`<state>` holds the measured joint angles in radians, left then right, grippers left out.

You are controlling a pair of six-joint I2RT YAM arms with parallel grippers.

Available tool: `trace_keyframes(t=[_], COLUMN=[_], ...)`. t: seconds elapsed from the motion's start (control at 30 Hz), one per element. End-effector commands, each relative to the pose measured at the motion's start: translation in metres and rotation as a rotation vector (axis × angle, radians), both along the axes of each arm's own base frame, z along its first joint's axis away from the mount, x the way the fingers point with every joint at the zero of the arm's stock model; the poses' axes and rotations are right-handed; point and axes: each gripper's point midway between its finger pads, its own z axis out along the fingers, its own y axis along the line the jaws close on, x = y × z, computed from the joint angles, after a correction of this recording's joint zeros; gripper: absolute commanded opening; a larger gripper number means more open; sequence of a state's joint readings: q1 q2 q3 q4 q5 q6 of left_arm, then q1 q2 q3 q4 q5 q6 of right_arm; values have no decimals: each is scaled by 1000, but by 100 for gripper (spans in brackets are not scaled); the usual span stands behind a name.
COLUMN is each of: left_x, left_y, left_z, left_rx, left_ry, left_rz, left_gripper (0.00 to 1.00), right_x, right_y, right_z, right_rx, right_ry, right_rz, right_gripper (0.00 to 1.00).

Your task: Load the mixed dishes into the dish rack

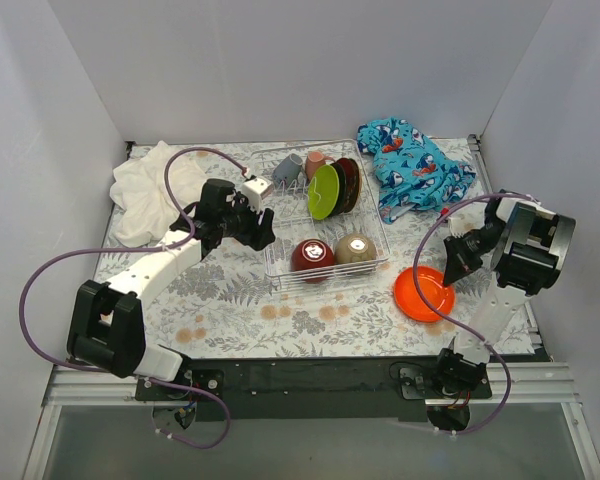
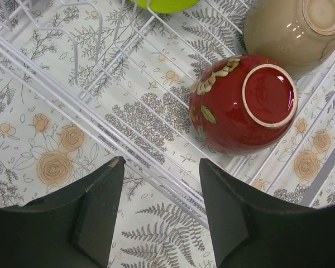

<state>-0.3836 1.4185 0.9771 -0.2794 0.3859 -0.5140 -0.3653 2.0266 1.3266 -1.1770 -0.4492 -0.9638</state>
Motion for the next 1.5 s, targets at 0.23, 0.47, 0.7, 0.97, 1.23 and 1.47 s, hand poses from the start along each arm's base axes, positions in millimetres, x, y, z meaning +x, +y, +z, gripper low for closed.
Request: trace_keyframes(t=[0.23, 0.47, 0.7, 0.97, 1.23, 1.47], left_x=[-9, -13, -15, -36, -64, -78], left_y=[11, 20, 42, 29, -20, -50], left_z=[20, 37, 14, -15, -3, 2], left_rx=[-47, -51, 42, 40, -93, -171], left_ry=[-54, -149, -162, -42, 10, 76], left_rz=[86, 98, 156, 38, -149, -241], left_gripper=[33, 0, 0, 0, 0, 0], right_x=[69, 91, 120, 156, 168, 183], right_y=[-10, -1, 71, 153, 194, 231], right_z=[124, 218, 290, 327, 308, 287], right_rx=[-106, -168, -249, -258, -420, -490], right_ry=[-335, -554, -843, -957, -995, -995], right_rz=[-237, -437, -366, -498, -676, -726], right_gripper=[1, 1, 1, 1, 1, 1])
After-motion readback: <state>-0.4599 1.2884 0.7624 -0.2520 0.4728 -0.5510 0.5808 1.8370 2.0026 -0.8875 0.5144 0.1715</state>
